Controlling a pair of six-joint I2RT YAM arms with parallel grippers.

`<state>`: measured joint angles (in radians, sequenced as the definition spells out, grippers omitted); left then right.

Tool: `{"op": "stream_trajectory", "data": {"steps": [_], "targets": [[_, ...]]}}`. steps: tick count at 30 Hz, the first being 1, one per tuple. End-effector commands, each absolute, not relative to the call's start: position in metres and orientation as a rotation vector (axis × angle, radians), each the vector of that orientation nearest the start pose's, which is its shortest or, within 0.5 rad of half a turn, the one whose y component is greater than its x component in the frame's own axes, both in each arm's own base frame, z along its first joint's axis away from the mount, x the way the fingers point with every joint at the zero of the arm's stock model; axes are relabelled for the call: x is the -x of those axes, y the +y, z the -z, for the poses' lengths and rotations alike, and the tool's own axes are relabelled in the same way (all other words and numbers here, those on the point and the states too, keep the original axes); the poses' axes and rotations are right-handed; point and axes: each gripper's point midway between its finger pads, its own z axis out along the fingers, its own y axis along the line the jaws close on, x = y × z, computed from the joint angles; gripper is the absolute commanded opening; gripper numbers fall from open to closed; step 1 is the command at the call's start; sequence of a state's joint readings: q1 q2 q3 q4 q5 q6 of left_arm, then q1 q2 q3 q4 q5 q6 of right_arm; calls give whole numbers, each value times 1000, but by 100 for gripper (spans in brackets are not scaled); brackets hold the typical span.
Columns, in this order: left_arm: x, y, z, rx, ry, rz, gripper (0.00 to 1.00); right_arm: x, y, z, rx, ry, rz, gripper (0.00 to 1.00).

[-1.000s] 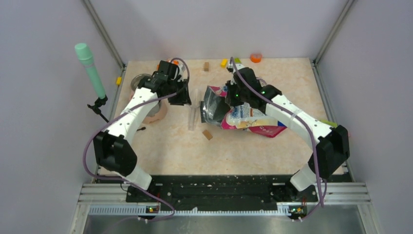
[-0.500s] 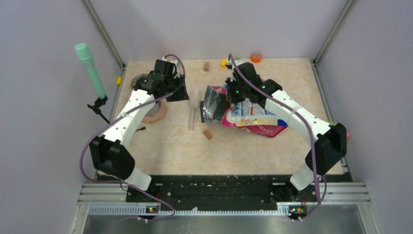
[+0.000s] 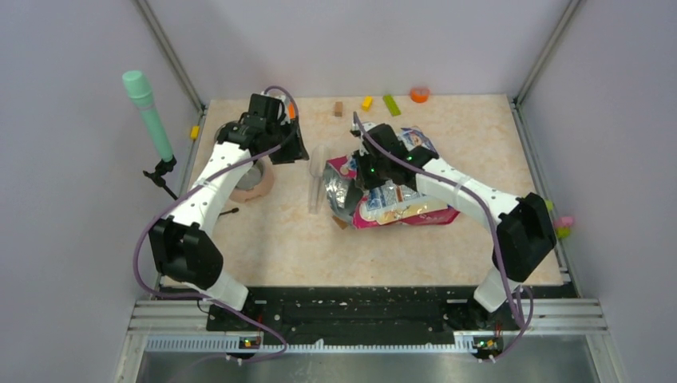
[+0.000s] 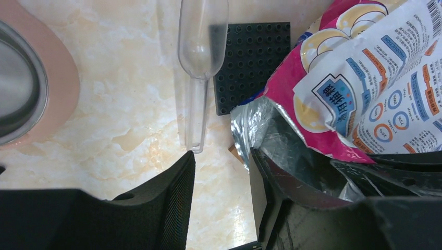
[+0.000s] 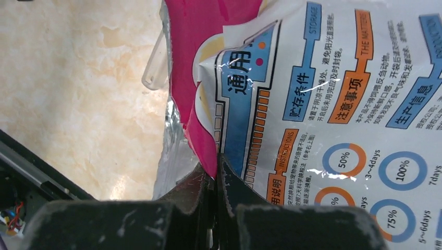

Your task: Serve the pet food

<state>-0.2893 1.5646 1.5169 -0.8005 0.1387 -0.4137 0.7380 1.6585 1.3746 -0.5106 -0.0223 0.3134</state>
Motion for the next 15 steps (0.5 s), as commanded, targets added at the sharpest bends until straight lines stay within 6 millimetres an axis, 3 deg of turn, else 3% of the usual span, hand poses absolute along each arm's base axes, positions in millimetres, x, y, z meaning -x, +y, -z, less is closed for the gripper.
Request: {"op": "stream_trajectory", "data": {"steps": [1,4,7,10,15], "targets": [[-385,-161,-239,84,2391,546,47,-336,294,-250,507,2193,-584,0],[-386,-162,-238,84,2392,557,47,-346,267,-282,496,2134,-560,0],[-386,-162,-239,73,2389,554,46,-346,260,-287,544,2132,-542,0],[-387,-161,-237,79,2388,543,46,-335,274,-256,550,2176,-643,0],[-389,-162,-235,79,2396,559,46,-282,323,-166,636,2323,-781,0]]}}
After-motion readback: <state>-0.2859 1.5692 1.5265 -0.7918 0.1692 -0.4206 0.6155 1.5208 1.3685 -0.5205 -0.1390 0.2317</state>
